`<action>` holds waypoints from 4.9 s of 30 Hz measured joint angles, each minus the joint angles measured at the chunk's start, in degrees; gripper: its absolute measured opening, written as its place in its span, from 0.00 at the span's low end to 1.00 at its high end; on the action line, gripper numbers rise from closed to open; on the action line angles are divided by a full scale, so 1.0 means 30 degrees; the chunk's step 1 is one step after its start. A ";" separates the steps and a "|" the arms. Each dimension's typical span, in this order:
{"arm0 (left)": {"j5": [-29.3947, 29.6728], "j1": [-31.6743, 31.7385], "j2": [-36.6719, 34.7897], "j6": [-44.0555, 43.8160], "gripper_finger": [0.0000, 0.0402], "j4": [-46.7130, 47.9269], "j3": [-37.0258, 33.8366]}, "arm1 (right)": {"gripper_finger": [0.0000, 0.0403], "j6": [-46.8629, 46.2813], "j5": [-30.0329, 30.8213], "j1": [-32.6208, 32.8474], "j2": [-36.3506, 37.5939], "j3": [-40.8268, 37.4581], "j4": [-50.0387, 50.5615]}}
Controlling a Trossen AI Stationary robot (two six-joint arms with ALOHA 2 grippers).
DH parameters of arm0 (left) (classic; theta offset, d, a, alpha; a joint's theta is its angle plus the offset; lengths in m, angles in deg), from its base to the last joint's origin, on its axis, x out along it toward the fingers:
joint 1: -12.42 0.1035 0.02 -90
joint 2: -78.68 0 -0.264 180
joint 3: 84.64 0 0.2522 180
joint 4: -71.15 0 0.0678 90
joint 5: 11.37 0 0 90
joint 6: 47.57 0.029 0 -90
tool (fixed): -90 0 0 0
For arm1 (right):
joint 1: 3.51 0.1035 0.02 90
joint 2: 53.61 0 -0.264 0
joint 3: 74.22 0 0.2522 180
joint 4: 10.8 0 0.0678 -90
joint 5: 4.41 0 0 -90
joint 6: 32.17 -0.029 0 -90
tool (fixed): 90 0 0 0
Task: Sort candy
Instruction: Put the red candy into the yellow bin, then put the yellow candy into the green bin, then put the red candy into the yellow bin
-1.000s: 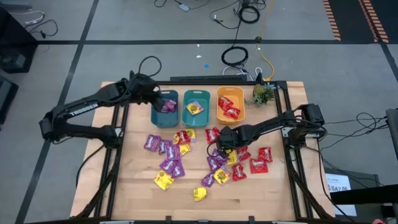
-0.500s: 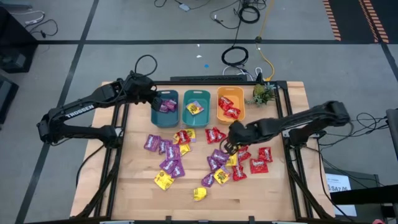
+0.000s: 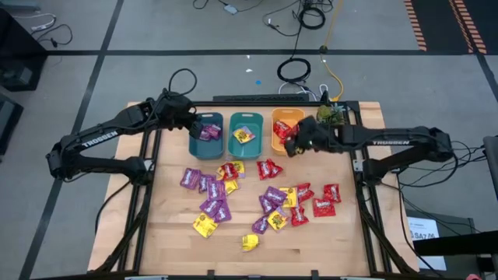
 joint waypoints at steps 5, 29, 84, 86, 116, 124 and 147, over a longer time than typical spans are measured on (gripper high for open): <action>0.0000 0.0000 0.0000 0.0007 0.27 0.0018 0.0000 | 0.06 0.0930 0.0017 -0.1733 -0.0256 0.0000 -0.0312; 0.0004 0.0000 0.0000 0.0000 0.27 0.0022 0.0000 | 0.55 0.1473 -0.3562 -0.2869 -0.0275 0.0000 -0.0402; -0.1489 -1.1417 -0.1976 0.2532 0.27 -0.5451 -0.3939 | 0.04 0.5617 -0.7441 0.7813 -0.9119 -0.0075 0.1001; -0.1060 -1.1907 -0.2529 0.2506 0.27 -0.5818 -0.4693 | 0.03 0.5458 -0.7401 0.7749 -0.8097 -0.0136 0.1589; -0.3207 -1.1501 -0.5666 0.5726 0.27 -1.0298 -0.9985 | 0.08 0.9907 -0.6524 -0.3249 -1.3963 1.4067 0.1134; -0.5740 -0.8830 -0.8562 0.5144 0.27 -1.3745 -1.3328 | 0.33 0.9642 -0.6499 -0.3824 -1.4392 1.5329 0.2452; -0.5916 -0.8539 -1.1169 0.5039 0.27 -1.3051 -1.3806 | 0.47 0.4680 -0.3438 0.0958 -0.9530 1.2422 1.3139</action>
